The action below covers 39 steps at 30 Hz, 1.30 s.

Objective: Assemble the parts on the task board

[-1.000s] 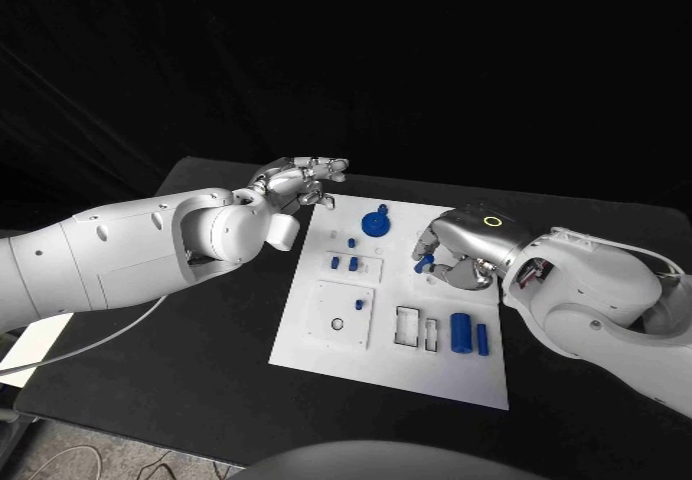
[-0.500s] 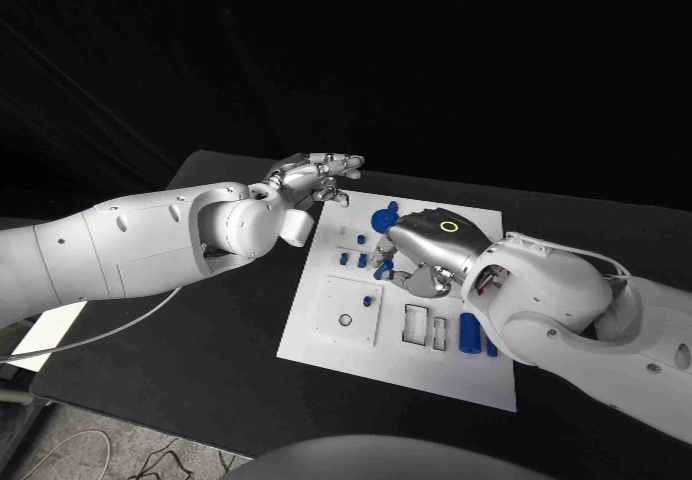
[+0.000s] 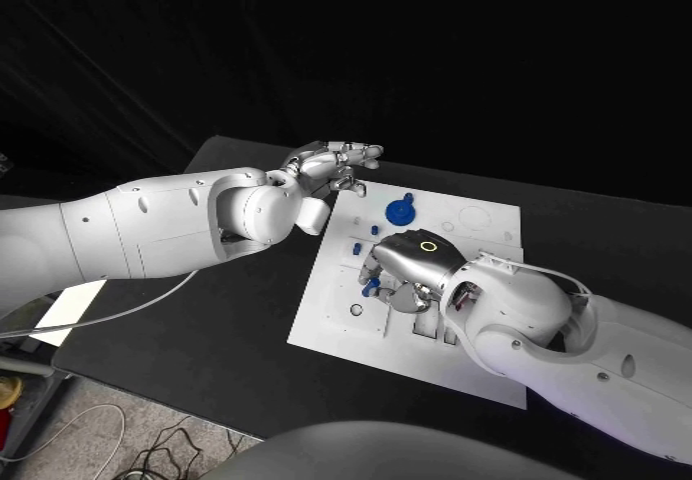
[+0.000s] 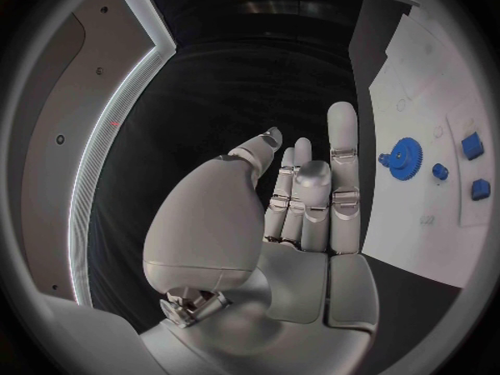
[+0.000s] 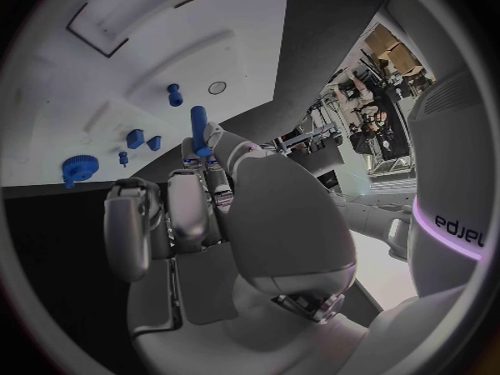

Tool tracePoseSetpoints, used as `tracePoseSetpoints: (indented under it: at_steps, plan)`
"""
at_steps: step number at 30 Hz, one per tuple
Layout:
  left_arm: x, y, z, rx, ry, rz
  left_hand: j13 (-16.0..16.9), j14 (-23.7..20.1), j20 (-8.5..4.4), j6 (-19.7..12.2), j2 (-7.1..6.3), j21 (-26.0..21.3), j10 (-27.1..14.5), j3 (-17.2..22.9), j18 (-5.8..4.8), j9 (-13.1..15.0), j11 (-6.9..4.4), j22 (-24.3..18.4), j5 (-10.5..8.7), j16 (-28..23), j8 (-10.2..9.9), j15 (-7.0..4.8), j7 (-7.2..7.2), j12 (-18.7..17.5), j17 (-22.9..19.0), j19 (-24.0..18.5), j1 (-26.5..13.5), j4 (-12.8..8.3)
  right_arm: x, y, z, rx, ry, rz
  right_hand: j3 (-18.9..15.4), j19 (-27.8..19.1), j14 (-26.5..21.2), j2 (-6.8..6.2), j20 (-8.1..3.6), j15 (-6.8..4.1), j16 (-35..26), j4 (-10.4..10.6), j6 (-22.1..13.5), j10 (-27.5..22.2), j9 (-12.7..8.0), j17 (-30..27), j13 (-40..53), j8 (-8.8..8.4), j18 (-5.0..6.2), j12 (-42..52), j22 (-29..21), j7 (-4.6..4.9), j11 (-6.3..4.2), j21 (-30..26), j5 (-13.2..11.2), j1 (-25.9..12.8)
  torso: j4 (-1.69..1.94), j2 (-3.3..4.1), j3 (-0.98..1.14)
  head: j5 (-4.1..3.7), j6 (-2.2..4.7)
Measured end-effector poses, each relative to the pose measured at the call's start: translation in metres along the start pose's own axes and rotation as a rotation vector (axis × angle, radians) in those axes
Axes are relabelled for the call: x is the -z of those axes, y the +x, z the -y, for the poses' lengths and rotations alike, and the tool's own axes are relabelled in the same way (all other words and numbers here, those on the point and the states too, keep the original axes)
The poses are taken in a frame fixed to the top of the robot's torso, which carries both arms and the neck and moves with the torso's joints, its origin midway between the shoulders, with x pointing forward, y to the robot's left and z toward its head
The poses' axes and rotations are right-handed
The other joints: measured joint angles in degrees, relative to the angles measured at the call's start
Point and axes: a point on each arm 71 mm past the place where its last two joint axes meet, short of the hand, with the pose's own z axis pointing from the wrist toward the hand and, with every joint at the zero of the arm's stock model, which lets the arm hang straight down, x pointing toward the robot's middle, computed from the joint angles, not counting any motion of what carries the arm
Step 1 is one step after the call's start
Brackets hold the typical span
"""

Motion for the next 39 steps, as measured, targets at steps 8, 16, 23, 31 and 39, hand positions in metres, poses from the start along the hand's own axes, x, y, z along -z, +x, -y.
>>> tracePoseSetpoints:
  at_steps: [8,16,23,31,39]
  plan:
    - [-0.001,0.001,0.000,0.001,-0.001,-0.003,0.00,0.00,0.00,0.00,0.00,0.00,0.00,0.00,0.00,-0.01,0.00,0.00,0.00,0.00,0.00,0.00,0.00,0.00,0.00,0.00,0.00,0.00,-0.006,0.013,-0.008,-0.021,-0.022,-0.019,0.05,0.00,0.00,-0.15,0.00,0.00,0.00,-0.06,0.00,0.00,-0.01,-0.05,0.03,0.00,0.00,0.00,-0.01,0.00,0.00,0.00,0.00,-0.47,-0.06,-0.03,0.03,0.90,-0.59]
    - [-0.001,0.002,0.000,0.001,-0.001,-0.004,0.00,0.00,0.00,0.00,0.00,0.00,0.00,0.00,0.00,-0.01,0.00,0.00,0.00,0.00,0.00,0.00,0.00,0.00,0.00,0.00,0.00,0.00,-0.009,0.020,-0.009,-0.030,-0.029,-0.033,0.77,0.00,0.00,-0.30,0.00,0.01,0.00,-0.79,0.00,0.17,-0.01,-0.05,0.08,0.00,0.00,-0.01,-0.01,0.00,0.17,0.00,-0.01,-0.75,-0.09,-0.08,0.01,1.26,-0.88]
    - [-0.001,0.002,0.000,0.001,-0.001,-0.005,0.00,0.00,0.00,0.00,0.00,0.00,0.00,0.00,0.00,-0.01,0.00,0.00,0.00,0.00,0.00,0.00,0.00,0.00,0.01,0.00,0.00,0.00,-0.012,0.025,-0.008,-0.035,-0.030,-0.040,1.15,0.00,0.00,-0.30,0.00,0.01,0.00,-0.86,0.21,0.17,-0.02,-0.06,0.12,0.00,0.00,-0.23,0.04,0.21,0.17,0.00,-0.04,-0.75,-0.07,-0.08,-0.01,1.40,-1.08]
    - [-0.001,0.002,0.000,0.001,-0.002,-0.005,-0.04,0.00,0.00,0.01,0.00,0.00,-0.42,0.00,0.00,-0.01,0.00,0.00,0.00,0.00,0.00,0.00,0.00,0.00,0.01,0.00,0.00,0.00,-0.012,0.025,-0.008,-0.036,-0.036,-0.040,1.16,0.00,0.00,-0.30,0.00,0.01,0.00,-0.86,0.21,0.17,-0.02,-0.06,1.11,0.00,0.00,-0.43,0.03,0.21,0.17,0.00,0.25,-0.74,-0.07,-0.10,-0.02,1.50,-1.16]
    - [-0.001,0.001,0.000,0.001,-0.002,-0.004,-0.04,0.00,0.00,0.01,0.00,0.00,-0.42,0.00,-0.01,-0.02,0.00,0.00,0.00,0.00,0.00,0.00,0.00,0.00,0.01,0.00,0.00,0.00,-0.010,0.026,-0.007,-0.036,-0.035,-0.042,1.16,0.00,0.00,-0.30,0.00,0.01,0.00,-0.86,0.21,0.16,-0.03,-0.06,1.11,0.00,0.00,-0.40,0.03,0.21,0.16,0.00,0.29,-0.73,-0.10,-0.12,0.01,1.71,-1.16]
